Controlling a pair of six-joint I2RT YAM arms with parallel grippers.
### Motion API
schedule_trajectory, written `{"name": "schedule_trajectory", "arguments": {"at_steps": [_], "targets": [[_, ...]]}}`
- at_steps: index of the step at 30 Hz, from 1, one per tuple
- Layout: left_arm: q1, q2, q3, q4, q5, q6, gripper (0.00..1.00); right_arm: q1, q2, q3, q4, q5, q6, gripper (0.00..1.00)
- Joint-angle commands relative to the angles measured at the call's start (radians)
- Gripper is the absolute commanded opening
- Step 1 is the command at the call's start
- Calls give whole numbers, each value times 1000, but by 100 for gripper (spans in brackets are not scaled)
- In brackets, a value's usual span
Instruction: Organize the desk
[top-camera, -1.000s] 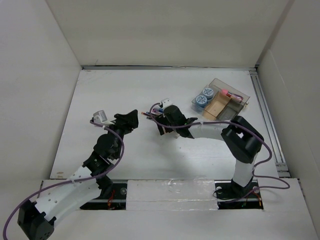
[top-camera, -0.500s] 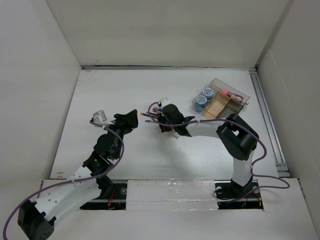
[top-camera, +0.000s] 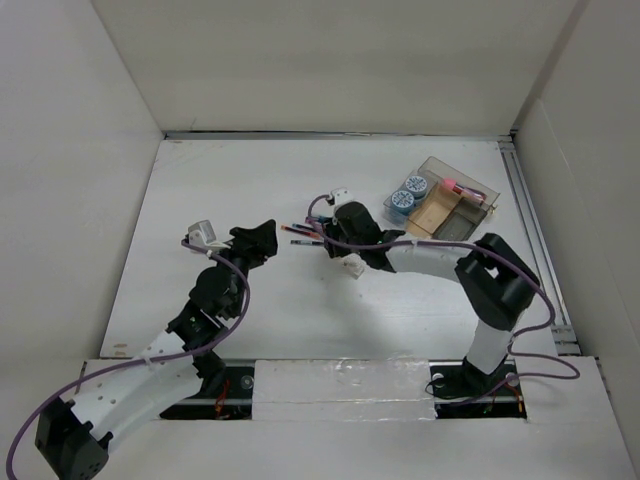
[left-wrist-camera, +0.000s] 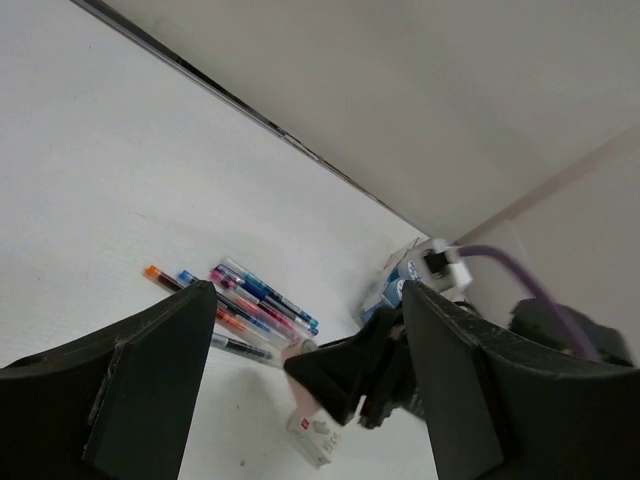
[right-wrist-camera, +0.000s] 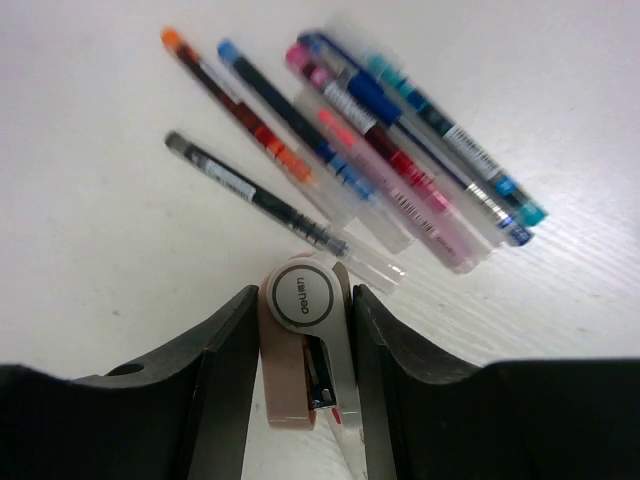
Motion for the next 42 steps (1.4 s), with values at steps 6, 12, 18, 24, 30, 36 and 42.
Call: {"name": "schedule_trajectory", "arguments": {"at_steps": [6, 12, 18, 24, 30, 36, 42], "targets": [[4, -21, 3, 34, 18, -2, 71, -172, -338, -140, 176, 29, 157, 21], [4, -32, 1, 39, 44, -6, 71, -399, -551, -315, 116, 265, 351, 20], [4, -28, 1, 42, 49, -10, 71, -561, -680, -402, 3, 377, 426, 21], [4, -22, 3, 42, 60, -12, 71, -695, -631, -403, -1, 271, 437, 22], [4, -19, 1, 45, 53, -9, 71, -713, -557, -344, -58, 258, 449, 31], [4, -3, 6, 45, 55, -7, 71, -735, -536, -335, -73, 202, 446, 59], [4, 0, 6, 46, 50, -7, 71, -718, -603, -350, -32, 153, 396, 62]]}}
